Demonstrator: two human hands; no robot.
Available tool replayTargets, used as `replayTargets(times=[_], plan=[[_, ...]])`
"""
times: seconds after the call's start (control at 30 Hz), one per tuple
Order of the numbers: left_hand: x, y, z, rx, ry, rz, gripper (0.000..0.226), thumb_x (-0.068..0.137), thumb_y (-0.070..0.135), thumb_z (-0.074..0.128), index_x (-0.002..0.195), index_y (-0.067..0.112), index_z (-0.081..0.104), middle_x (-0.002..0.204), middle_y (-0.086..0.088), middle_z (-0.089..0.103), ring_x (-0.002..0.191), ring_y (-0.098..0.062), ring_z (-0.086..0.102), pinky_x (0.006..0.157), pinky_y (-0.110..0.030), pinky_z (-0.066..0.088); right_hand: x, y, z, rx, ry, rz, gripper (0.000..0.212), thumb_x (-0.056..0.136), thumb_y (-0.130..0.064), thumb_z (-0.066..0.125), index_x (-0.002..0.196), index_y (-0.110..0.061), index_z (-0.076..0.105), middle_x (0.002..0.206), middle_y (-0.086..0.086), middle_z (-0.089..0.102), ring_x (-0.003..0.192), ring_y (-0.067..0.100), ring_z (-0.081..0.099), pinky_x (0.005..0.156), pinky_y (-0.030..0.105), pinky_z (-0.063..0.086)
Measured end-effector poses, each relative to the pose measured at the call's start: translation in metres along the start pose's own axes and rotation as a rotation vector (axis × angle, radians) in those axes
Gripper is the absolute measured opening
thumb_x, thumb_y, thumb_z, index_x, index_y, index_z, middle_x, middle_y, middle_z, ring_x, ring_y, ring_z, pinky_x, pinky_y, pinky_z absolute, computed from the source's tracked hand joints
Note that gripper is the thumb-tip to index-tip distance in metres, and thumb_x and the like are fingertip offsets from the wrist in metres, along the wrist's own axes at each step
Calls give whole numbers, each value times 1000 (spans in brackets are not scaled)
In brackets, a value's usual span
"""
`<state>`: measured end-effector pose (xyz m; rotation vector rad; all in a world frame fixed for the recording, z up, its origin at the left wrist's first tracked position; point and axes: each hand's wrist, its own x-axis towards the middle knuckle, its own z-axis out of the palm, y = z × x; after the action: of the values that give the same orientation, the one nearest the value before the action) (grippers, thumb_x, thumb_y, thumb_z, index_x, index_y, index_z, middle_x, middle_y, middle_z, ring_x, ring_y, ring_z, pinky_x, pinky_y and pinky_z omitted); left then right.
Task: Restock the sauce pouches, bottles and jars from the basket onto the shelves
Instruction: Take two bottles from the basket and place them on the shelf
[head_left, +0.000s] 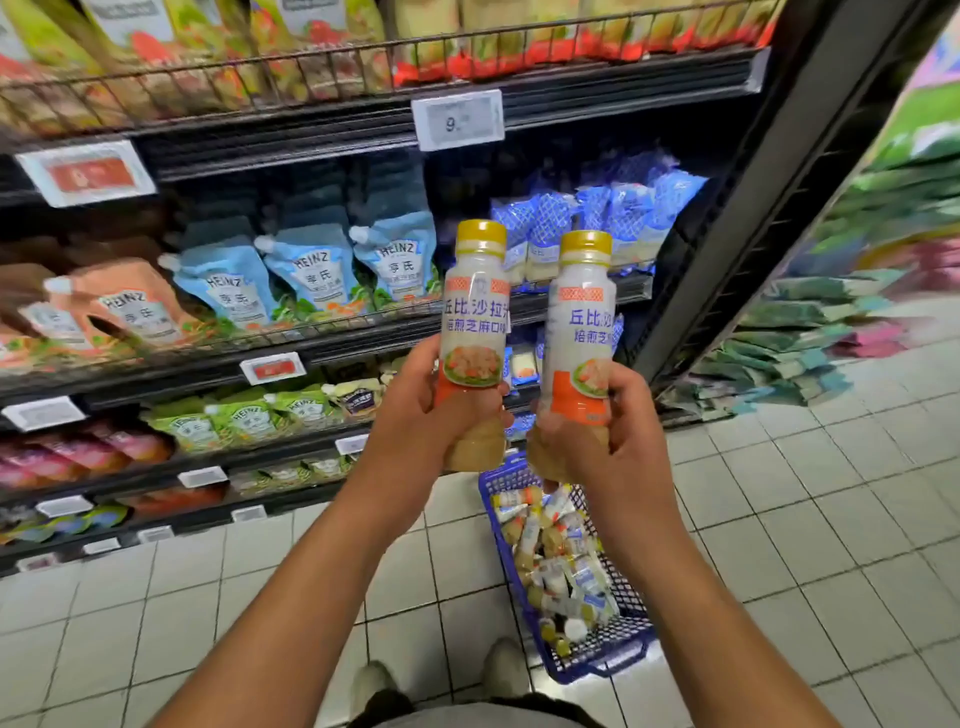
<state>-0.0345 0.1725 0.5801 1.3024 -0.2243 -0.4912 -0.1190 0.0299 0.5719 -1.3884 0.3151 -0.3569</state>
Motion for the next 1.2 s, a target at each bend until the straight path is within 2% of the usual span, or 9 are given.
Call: replayTargets(times=[0.1, 0.2, 0.33, 0.43, 0.57, 0.7, 0.83, 1.03, 1.2], plan=[[-26, 11, -34, -24, 103, 43, 42, 62, 27, 77, 103, 34, 69, 95, -3, 73, 79, -20, 72, 61, -32, 56, -5, -1, 40, -15, -124, -10, 42, 66, -40, 72, 103, -36, 55, 83, -12, 72, 64, 5, 66, 48, 30, 55], [-56, 21, -72, -40, 209, 81, 44, 62, 28, 77, 105, 33, 69, 97, -4, 74, 85, -22, 72, 64, -34, 56, -15, 2, 86, -24, -248, 2, 42, 69, -43, 70, 107, -33, 55, 87, -7, 73, 67, 11, 68, 52, 41, 57], [-104, 32, -130, -52, 329, 147, 46, 65, 27, 75, 111, 29, 67, 101, -7, 73, 88, -27, 70, 68, -40, 56, -36, 11, 152, -9, -402, -7, 31, 74, -42, 67, 104, -43, 57, 86, -1, 71, 58, 18, 64, 44, 32, 49], [-145, 41, -176, -52, 434, 183, 54, 65, 28, 75, 118, 26, 64, 102, -8, 73, 88, -27, 70, 66, -39, 56, -59, 15, 206, -3, -501, -6, 27, 75, -42, 67, 99, -50, 59, 84, -2, 71, 57, 16, 63, 44, 32, 49], [-202, 52, -234, -63, 518, 242, 45, 66, 25, 73, 110, 28, 66, 96, -5, 73, 83, -21, 69, 65, -36, 55, -98, 21, 275, 11, -612, 35, 35, 72, -40, 67, 106, -46, 58, 86, -2, 72, 59, 16, 62, 45, 31, 48], [-256, 64, -287, -65, 611, 275, 46, 67, 24, 72, 112, 27, 65, 98, -10, 71, 84, -26, 67, 71, -44, 56, -135, 27, 339, 21, -677, 82, 42, 76, -23, 65, 116, -30, 55, 90, -2, 74, 62, 14, 64, 45, 29, 49], [-302, 74, -332, -67, 697, 306, 42, 67, 24, 73, 108, 28, 66, 95, -8, 70, 79, -23, 68, 67, -40, 56, -165, 34, 394, 18, -765, 106, 43, 76, -20, 62, 117, -25, 53, 88, -6, 74, 62, 13, 65, 45, 27, 50], [-334, 87, -385, -98, 760, 380, 39, 67, 20, 72, 105, 26, 67, 89, -8, 71, 73, -22, 69, 64, -35, 57, -185, 42, 459, 48, -840, 156, 36, 73, -15, 64, 106, -26, 54, 90, 0, 73, 68, 18, 64, 45, 30, 50], [-330, 98, -421, -120, 780, 398, 40, 67, 20, 73, 106, 27, 66, 92, -8, 70, 74, -24, 68, 66, -40, 58, -174, 46, 499, 22, -878, 115, 41, 74, -20, 69, 111, -26, 55, 96, -2, 75, 78, 14, 69, 59, 31, 58]])
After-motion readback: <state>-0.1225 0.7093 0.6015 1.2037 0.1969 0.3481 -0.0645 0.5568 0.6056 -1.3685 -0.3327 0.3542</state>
